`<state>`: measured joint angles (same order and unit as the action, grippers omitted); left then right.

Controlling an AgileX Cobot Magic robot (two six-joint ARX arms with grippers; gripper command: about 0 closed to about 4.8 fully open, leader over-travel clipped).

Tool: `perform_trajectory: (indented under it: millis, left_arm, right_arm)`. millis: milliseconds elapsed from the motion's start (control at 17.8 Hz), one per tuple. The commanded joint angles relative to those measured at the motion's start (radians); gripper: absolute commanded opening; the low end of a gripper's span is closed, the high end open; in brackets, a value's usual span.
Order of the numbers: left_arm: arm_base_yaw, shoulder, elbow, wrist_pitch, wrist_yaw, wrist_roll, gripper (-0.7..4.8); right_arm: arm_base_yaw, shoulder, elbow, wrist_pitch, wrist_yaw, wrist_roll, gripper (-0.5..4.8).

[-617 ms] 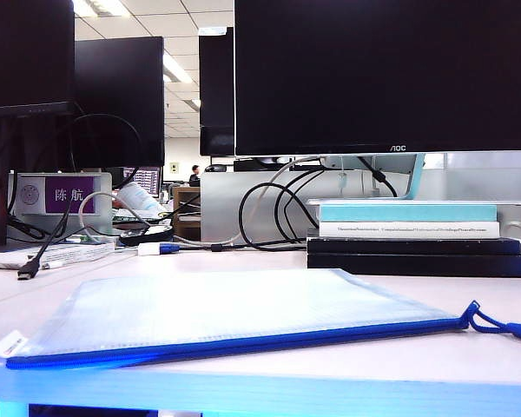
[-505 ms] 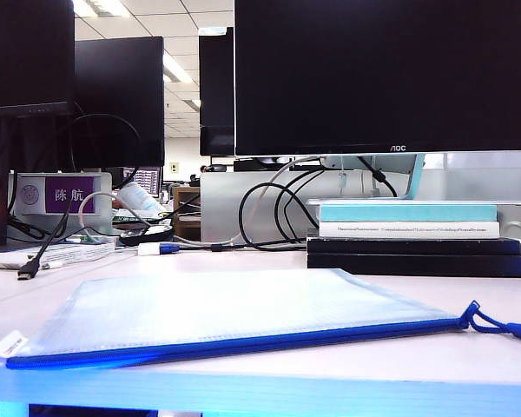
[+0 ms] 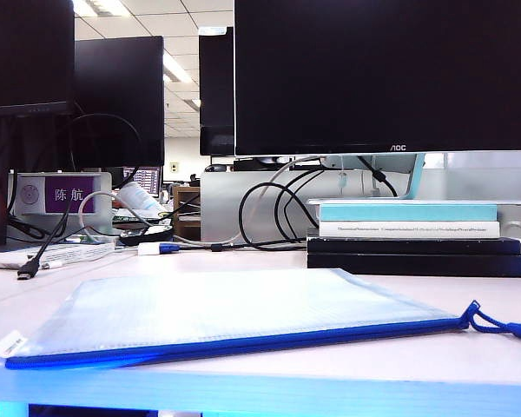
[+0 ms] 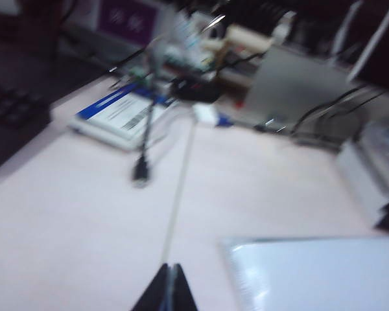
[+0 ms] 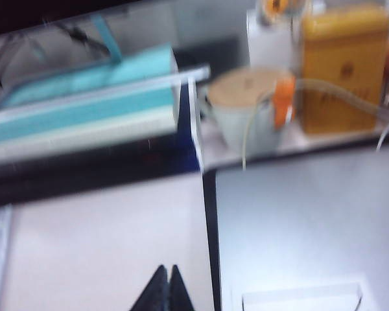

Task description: Pick up the transparent plastic file bag with a blue zipper and open its zipper.

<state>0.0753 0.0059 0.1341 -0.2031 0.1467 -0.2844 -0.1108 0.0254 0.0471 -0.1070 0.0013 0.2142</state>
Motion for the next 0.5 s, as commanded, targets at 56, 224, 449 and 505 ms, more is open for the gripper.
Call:
perform_trajectory:
  millis: [56, 224, 449, 505]
  left_arm:
    - [0.000, 0.001, 0.041, -0.011, 0.003, -0.015, -0.04]
    - [0.000, 0.043, 0.082, -0.030, 0.006, -0.014, -0.04]
    - [-0.002, 0.167, 0.202, -0.051, 0.011, 0.078, -0.04]
    - [-0.002, 0.215, 0.252, -0.050, 0.011, 0.126, -0.04]
  right_arm:
    - [-0.001, 0.000, 0.034, 0.043, 0.049, 0.003, -0.02]
    - [-0.001, 0.019, 0.062, 0.071, 0.049, 0.004, -0.03]
    - [-0.001, 0.132, 0.195, 0.077, 0.048, 0.022, -0.03]
    - [-0.001, 0.204, 0.259, 0.077, 0.048, 0.018, -0.03]
